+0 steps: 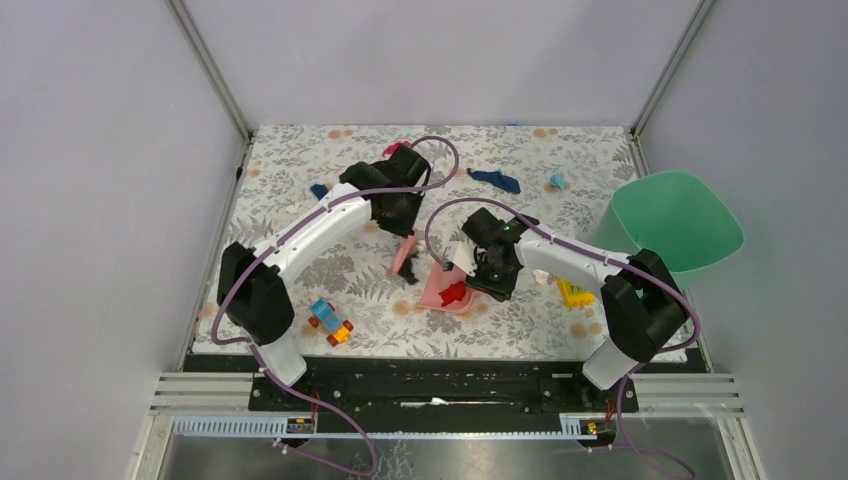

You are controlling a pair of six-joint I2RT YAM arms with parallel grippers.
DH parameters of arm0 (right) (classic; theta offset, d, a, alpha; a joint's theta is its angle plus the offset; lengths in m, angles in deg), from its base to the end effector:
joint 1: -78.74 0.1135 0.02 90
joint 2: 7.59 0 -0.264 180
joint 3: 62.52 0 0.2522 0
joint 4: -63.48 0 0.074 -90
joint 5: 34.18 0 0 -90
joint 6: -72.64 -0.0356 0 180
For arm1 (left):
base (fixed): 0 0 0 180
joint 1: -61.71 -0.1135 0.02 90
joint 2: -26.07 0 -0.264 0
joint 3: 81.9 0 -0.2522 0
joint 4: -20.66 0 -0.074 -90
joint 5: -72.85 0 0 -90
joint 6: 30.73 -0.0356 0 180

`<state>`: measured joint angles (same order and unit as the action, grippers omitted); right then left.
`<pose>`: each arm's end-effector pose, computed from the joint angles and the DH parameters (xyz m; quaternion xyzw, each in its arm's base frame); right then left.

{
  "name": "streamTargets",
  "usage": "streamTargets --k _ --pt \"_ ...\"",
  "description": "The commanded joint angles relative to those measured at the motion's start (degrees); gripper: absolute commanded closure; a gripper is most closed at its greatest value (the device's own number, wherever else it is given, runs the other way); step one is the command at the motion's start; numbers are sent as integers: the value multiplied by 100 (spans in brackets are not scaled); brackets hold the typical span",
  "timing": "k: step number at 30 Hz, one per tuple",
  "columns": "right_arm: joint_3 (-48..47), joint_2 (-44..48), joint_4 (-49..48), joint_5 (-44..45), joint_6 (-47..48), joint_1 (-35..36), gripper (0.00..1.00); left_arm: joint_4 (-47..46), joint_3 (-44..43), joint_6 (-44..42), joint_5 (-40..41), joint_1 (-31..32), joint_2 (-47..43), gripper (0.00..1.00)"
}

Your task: Sweep away the paper scraps from the table

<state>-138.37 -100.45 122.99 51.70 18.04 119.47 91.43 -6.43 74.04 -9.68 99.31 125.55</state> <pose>0.2256 0.1976 0.1969 -0.6152 0.7788 0.0411 0.1155 0.2878 -0.2158 0.2965 0.1796 0.9590 -0.0355 0.2164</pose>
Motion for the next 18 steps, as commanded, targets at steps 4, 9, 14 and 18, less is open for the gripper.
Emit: streamTargets --k 4,9,14,18 --pt "-108 62 17 -211 -68 53 89 -678 168 328 -2460 129 -417 100" --pt "48 208 12 -128 -85 41 89 -700 29 438 -2539 116 -553 100" --pt "459 717 33 51 -62 40 89 -284 -626 329 -1708 123 -786 100" --pt "775 1071 43 114 -25 -55 89 60 -1073 1 -855 100 -664 100"
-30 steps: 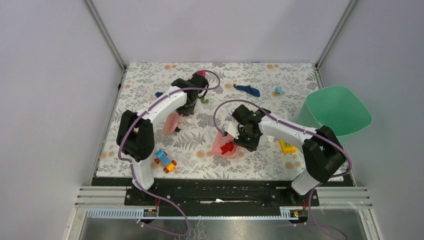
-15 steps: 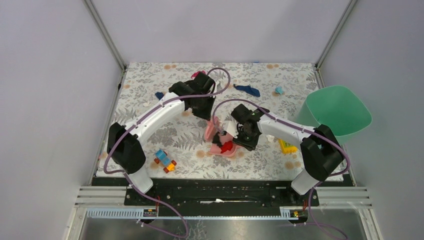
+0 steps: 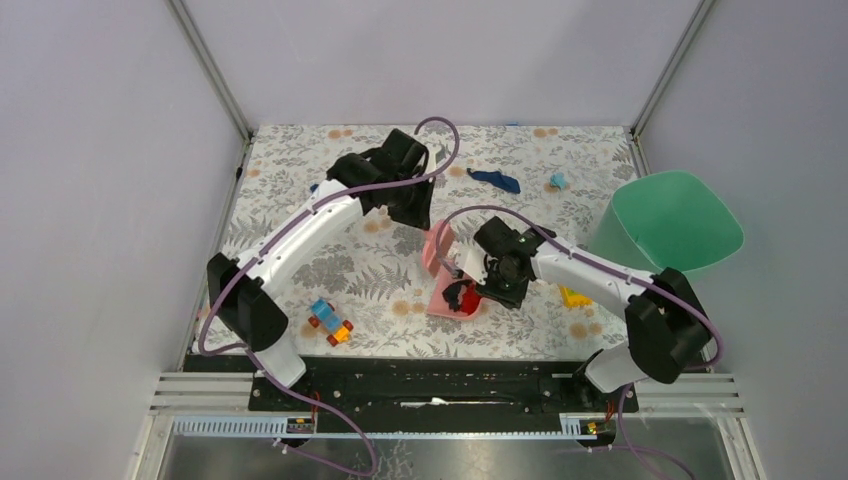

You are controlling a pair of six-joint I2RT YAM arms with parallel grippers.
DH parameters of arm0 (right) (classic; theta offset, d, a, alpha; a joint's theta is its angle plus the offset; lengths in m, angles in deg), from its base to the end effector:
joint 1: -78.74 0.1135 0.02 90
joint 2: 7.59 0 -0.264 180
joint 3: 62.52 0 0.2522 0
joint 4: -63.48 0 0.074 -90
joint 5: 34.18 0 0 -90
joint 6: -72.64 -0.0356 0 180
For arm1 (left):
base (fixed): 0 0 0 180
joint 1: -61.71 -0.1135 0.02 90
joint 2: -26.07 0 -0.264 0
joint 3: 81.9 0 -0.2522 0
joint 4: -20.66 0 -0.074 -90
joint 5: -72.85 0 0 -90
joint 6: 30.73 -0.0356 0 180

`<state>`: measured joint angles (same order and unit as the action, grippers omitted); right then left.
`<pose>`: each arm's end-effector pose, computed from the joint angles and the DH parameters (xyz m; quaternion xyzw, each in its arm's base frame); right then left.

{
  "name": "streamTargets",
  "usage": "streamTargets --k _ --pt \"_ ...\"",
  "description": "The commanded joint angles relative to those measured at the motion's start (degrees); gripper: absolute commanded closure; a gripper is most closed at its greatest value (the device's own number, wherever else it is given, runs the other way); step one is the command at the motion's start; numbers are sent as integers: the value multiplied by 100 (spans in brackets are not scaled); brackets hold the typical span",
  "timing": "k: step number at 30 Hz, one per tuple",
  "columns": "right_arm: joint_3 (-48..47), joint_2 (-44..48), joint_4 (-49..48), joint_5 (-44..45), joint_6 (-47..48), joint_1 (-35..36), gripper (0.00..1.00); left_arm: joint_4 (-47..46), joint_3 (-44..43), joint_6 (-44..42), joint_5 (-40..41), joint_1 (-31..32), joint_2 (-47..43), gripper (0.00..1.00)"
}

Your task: Sweep away the paper scraps from the table

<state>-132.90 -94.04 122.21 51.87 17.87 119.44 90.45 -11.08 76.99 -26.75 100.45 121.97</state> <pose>0.2067 0.1810 0.2015 -0.6130 0.7782 0.0404 0.1304 0.2715 -0.2254 0.3430 0.1978 0.9338 -0.2064 0.2151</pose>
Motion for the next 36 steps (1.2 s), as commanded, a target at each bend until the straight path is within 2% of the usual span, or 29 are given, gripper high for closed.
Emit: streamTargets --k 1,4,7,13,18,22,26,32,36 --pt "283 482 118 102 0 -99 89 202 -664 -393 1107 -34 -242 100" --pt "435 554 126 166 56 -297 89 224 -888 -639 1833 -42 131 100" --pt "510 593 149 307 81 -487 90 273 -1325 -889 2067 -27 799 100" --pt "404 534 338 464 -14 -830 91 378 -2143 -1313 1792 -20 1835 100" --pt "255 497 387 460 -162 -914 91 665 -2744 -1333 1080 -18 2551 100" --pt "115 200 409 457 -296 -964 91 624 -2624 -1219 -116 -16 2672 100" --pt "107 -54 200 574 -412 -997 92 544 -2438 -970 -943 -20 2562 100" --pt "161 33 -60 412 -506 -1020 91 -201 -1817 -437 -2067 -23 1976 100" --pt "337 594 -266 448 -498 -1026 90 -585 -1544 -130 -2065 -21 1670 100"
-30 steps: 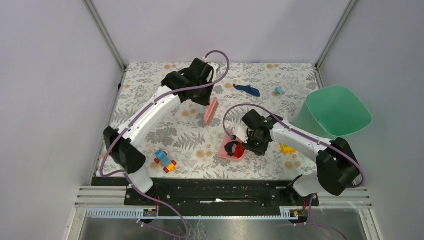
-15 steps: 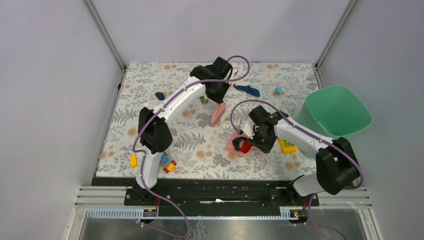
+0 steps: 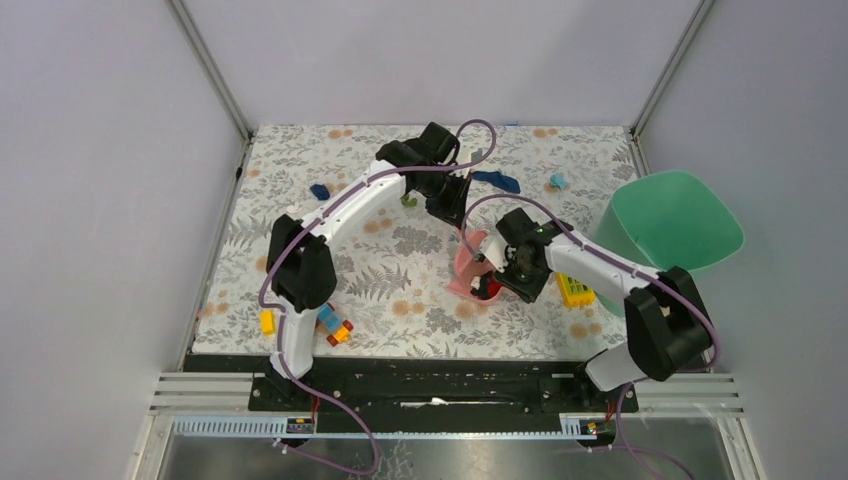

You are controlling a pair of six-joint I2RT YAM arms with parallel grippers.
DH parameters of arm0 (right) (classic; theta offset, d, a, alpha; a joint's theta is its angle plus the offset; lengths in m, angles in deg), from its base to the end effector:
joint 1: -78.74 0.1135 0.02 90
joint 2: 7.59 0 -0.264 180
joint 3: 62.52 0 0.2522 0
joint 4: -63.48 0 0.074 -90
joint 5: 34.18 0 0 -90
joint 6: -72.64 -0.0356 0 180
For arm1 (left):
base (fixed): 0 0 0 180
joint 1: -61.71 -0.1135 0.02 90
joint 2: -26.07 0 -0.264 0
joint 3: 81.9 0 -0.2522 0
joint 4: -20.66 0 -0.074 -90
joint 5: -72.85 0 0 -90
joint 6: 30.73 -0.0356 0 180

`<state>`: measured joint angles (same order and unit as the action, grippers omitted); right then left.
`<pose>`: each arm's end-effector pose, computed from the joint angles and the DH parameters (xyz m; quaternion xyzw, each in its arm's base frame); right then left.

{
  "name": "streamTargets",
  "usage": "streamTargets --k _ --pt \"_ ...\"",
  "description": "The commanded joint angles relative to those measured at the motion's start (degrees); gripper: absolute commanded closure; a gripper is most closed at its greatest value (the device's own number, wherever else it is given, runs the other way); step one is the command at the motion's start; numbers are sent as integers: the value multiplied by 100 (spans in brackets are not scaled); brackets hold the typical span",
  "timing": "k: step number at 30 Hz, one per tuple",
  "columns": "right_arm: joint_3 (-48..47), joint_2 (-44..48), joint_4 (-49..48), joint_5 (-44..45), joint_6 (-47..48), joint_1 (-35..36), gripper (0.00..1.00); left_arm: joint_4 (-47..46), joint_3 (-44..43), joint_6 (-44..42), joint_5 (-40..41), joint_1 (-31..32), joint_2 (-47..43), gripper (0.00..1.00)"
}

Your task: Sweep away the paper scraps from the table

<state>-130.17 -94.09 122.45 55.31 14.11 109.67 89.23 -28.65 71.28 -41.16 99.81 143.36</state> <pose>0.2277 0.1368 0.1884 -0.5155 0.8503 0.0039 0.1061 0.3409 -0.2857 0.2982 0.2668 0.9060 -0.2919 0.1511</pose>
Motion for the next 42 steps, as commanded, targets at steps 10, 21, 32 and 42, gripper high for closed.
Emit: streamTargets --k 10,21,32,42 --pt "493 2138 -195 375 -15 -212 91 -514 -341 373 299 36 -1098 100" --pt "745 2798 -402 99 -134 -375 92 -726 -879 510 377 39 -1772 100" --pt "-319 2532 -349 -172 -410 -748 93 -2047 1368 1506 1958 -642 -2981 100" --pt "-992 2000 -725 -402 -1039 -1508 100 -4401 4424 3596 1549 -647 -4069 100"
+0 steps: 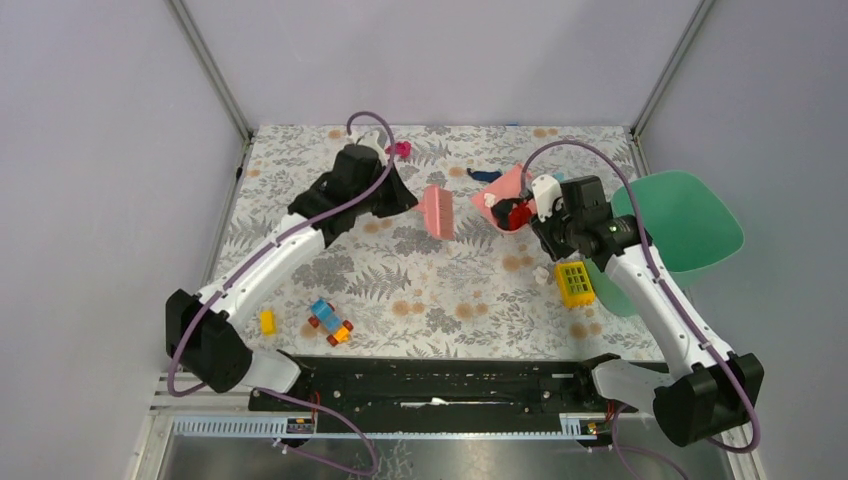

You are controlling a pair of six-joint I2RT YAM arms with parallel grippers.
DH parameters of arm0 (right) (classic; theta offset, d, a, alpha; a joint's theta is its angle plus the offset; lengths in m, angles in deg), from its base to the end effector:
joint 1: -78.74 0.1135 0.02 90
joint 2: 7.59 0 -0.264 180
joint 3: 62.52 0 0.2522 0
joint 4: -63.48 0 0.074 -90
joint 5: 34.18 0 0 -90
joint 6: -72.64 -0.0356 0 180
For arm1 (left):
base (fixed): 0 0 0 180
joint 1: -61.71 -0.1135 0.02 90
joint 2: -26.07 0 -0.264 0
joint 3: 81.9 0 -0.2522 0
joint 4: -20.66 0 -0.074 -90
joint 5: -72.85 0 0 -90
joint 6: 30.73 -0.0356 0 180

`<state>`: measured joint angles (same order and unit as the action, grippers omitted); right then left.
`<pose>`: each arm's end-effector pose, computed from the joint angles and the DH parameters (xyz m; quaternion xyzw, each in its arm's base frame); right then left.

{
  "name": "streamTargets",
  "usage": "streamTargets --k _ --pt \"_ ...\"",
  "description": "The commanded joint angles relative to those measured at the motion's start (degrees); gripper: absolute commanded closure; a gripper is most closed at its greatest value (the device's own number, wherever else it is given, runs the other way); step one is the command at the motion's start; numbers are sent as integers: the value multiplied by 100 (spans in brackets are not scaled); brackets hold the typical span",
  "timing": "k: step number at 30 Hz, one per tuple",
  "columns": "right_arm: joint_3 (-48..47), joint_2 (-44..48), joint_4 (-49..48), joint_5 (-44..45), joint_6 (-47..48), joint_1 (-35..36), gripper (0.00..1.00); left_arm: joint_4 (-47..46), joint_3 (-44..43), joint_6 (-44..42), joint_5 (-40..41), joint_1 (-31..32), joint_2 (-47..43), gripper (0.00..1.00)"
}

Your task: Sweep away the paper scraps from the table

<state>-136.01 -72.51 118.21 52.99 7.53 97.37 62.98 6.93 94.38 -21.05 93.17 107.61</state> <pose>0.2206 0.0762 0.3112 -0.3524 0.8579 0.0025 0.3739 0.2734 -0.1701 0.3577 -0.0116 0.8771 -0.2880 0.3842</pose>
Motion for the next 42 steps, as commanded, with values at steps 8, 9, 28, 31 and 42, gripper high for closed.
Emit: streamTargets --k 8,9,28,31,42 --pt "-698 -528 -359 -129 -506 -653 100 -4925 2712 3631 -1467 350 -16 100" --pt "-698 -545 -372 -134 -504 -671 100 -5076 2664 3711 -1489 458 178 100" --pt "-287 -270 -288 -288 -333 -712 100 -4706 1170 3630 -1322 1365 2666 100" --pt "-185 -268 -276 -380 -246 -712 100 -3950 1139 3224 -1022 1317 2361 100" --pt "434 24 121 -493 262 -715 100 -1079 1341 1410 -2 661 427 100"
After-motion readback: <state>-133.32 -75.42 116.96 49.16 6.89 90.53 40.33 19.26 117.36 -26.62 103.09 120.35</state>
